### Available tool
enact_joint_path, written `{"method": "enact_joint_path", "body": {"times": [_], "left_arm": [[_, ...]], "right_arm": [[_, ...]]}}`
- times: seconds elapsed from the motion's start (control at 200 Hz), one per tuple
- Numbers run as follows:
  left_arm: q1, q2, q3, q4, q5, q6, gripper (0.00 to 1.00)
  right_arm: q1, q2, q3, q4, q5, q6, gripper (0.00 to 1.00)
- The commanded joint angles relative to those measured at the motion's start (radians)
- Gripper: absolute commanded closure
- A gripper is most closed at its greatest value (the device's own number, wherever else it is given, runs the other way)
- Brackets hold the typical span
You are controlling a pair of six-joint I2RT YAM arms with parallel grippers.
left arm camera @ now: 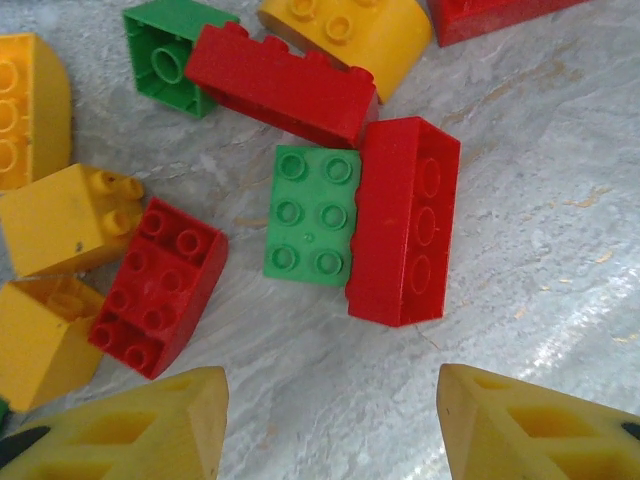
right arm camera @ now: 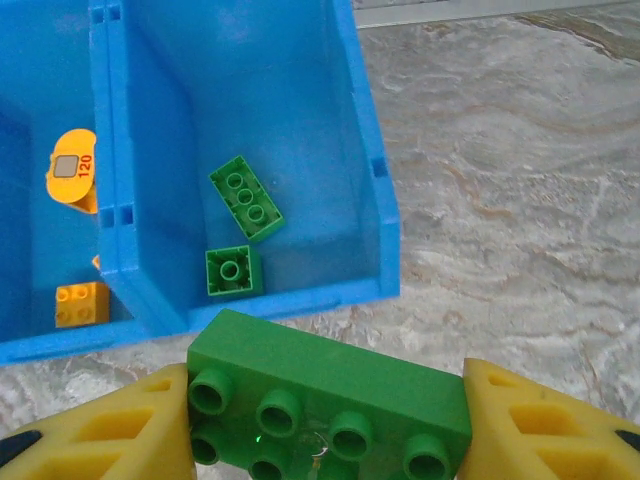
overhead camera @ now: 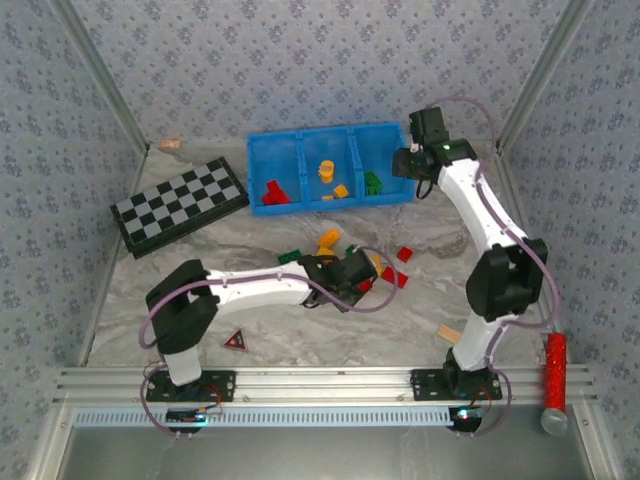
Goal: Sort the legos into containers by color
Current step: Place the lego in the container.
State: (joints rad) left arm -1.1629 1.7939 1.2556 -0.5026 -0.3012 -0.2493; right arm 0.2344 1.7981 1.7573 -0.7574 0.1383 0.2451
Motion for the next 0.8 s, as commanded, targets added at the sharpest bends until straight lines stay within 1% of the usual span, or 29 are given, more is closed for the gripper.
{"method": "enact_joint_path", "body": {"times": [0.0, 0.26, 0.445, 0.635, 0.795], "left_arm": [[-0.006, 0.037, 0.05, 0.034, -0.05, 0.046, 0.43], [-0.016, 0.081, 0.099, 0.014, -0.037, 0.061, 0.43], [-0.024, 0.101, 0.109, 0.006, -0.022, 0.076, 0.43], [-0.033, 0.145, 0.127, 0.004, -0.06, 0.097, 0.43], [-0.034, 0.171, 0.144, 0.01, -0.06, 0.1, 0.44]], "right_arm": [[0.005, 0.083, 0.072, 0.008, -0.023, -0.052, 0.56], [0.0, 0.298, 0.222, -0.011, -0.061, -0.081, 0.57], [-0.007, 0.41, 0.295, -0.014, -0.086, -0.072, 0.56], [-0.019, 0.466, 0.332, -0.015, -0.107, -0.062, 0.56], [-0.026, 0.488, 0.337, -0.01, -0.113, -0.061, 0.54]]}}
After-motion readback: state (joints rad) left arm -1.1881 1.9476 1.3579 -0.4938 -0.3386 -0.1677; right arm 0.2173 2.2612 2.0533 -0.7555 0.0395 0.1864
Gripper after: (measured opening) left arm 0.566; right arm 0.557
